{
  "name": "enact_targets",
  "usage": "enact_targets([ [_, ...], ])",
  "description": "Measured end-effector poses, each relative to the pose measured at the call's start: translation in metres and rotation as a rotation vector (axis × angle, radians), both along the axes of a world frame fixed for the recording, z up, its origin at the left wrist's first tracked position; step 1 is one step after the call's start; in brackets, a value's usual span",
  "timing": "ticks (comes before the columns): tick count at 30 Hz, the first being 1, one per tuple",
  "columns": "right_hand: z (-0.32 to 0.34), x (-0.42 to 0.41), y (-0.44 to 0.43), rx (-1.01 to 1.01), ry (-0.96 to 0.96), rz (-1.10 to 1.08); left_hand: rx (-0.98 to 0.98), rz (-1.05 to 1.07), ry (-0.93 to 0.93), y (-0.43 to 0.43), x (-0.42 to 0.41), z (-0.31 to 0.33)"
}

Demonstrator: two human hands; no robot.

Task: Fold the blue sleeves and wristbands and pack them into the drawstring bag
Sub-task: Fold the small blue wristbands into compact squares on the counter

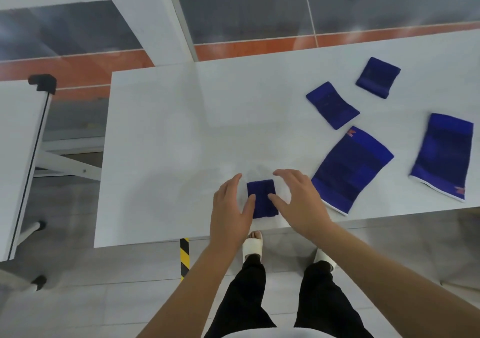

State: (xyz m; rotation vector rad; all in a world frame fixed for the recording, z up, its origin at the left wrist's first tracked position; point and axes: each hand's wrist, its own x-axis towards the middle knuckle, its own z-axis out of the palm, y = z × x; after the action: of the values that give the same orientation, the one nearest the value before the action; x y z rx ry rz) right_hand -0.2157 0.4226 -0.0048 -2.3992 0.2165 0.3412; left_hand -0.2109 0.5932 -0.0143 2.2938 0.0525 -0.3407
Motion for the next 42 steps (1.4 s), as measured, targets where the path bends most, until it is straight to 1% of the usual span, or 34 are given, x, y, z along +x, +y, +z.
enact_targets([
  [2,0.000,-0.008,-0.007,-0.195,-0.176,0.238,0.138,-0.156,-0.188,0.003,-0.005,0.000],
  [3,-0.004,-0.010,-0.009,-0.271,-0.218,0.330,0.223,-0.244,-0.234,0.003,-0.007,-0.003],
  [4,-0.008,-0.012,-0.011,-0.338,-0.223,0.405,0.315,-0.326,-0.248,0.001,-0.009,-0.008],
  [6,-0.017,-0.013,-0.014,-0.451,-0.164,0.504,0.460,-0.448,-0.227,0.000,-0.011,-0.022],
  [8,-0.024,-0.014,-0.016,-0.501,-0.095,0.536,0.515,-0.515,-0.203,-0.001,-0.012,-0.036],
  [13,-0.032,-0.020,-0.023,-0.487,-0.030,0.502,0.537,-0.569,-0.186,0.002,-0.009,-0.055],
  [16,-0.029,-0.018,-0.024,-0.472,0.030,0.506,0.548,-0.608,-0.178,0.002,-0.006,-0.054],
  [19,-0.018,-0.014,-0.022,-0.433,0.077,0.507,0.545,-0.623,-0.126,0.002,-0.004,-0.046],
  [22,-0.002,-0.010,-0.024,-0.330,0.050,0.447,0.485,-0.599,-0.073,0.001,0.009,-0.026],
  [23,0.005,-0.008,-0.027,-0.274,0.046,0.411,0.446,-0.575,-0.054,-0.001,0.017,-0.018],
  [25,0.021,-0.003,-0.043,-0.193,0.032,0.320,0.335,-0.478,-0.073,-0.011,0.037,0.002],
  [27,0.034,0.001,-0.069,-0.166,0.035,0.213,0.224,-0.382,-0.103,-0.028,0.062,0.018],
  [30,0.044,0.003,-0.121,-0.240,0.060,0.084,0.164,-0.362,-0.097,-0.066,0.104,0.031],
  [32,0.043,0.002,-0.158,-0.278,0.112,0.010,0.181,-0.384,-0.046,-0.100,0.129,0.033],
  [35,0.037,0.001,-0.207,-0.264,0.162,-0.058,0.199,-0.381,0.031,-0.155,0.162,0.032],
  [39,0.027,0.006,-0.260,-0.287,0.215,-0.055,0.214,-0.299,0.109,-0.217,0.197,0.023],
  [42,0.020,0.010,-0.291,-0.288,0.252,-0.049,0.322,-0.239,0.160,-0.244,0.217,0.011],
])
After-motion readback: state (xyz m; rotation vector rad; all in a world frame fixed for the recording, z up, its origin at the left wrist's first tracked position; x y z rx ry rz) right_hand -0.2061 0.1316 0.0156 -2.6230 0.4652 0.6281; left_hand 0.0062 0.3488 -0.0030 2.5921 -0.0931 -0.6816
